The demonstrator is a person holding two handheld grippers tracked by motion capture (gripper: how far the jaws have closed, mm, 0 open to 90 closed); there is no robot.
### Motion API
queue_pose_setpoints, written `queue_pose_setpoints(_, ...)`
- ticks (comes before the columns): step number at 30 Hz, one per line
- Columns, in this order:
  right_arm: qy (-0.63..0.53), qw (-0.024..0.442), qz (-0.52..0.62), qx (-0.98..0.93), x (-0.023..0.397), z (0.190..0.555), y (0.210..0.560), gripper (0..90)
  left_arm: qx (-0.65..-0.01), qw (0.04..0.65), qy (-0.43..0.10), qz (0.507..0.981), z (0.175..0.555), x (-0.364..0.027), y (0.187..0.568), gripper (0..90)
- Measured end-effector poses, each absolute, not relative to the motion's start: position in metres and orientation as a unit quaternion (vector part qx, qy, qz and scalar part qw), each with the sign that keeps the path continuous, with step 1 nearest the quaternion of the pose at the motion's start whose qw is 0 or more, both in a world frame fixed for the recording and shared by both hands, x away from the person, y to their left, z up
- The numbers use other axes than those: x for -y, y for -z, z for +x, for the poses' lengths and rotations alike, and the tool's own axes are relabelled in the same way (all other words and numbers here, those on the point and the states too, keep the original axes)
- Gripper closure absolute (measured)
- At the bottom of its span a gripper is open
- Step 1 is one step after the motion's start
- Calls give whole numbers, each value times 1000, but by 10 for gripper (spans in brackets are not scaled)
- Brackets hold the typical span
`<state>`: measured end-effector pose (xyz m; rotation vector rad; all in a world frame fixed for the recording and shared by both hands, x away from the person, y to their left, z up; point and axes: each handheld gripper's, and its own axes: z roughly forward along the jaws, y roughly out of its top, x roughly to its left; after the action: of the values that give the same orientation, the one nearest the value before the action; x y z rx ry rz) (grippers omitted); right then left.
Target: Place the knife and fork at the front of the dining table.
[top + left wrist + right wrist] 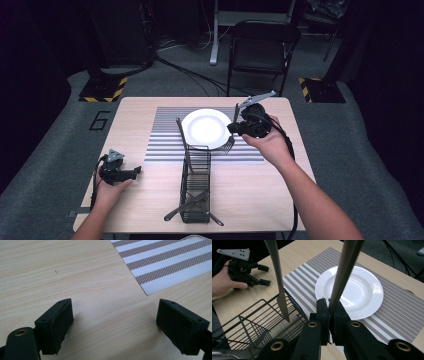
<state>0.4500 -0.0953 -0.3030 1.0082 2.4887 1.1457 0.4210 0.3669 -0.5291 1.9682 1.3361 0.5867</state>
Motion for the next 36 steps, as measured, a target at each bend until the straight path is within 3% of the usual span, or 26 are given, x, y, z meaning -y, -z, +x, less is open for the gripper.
queue_pose_setpoints(36,-346,134,403,-837,124,481,364,869,-513,339,-225,756,421,-367,529,140)
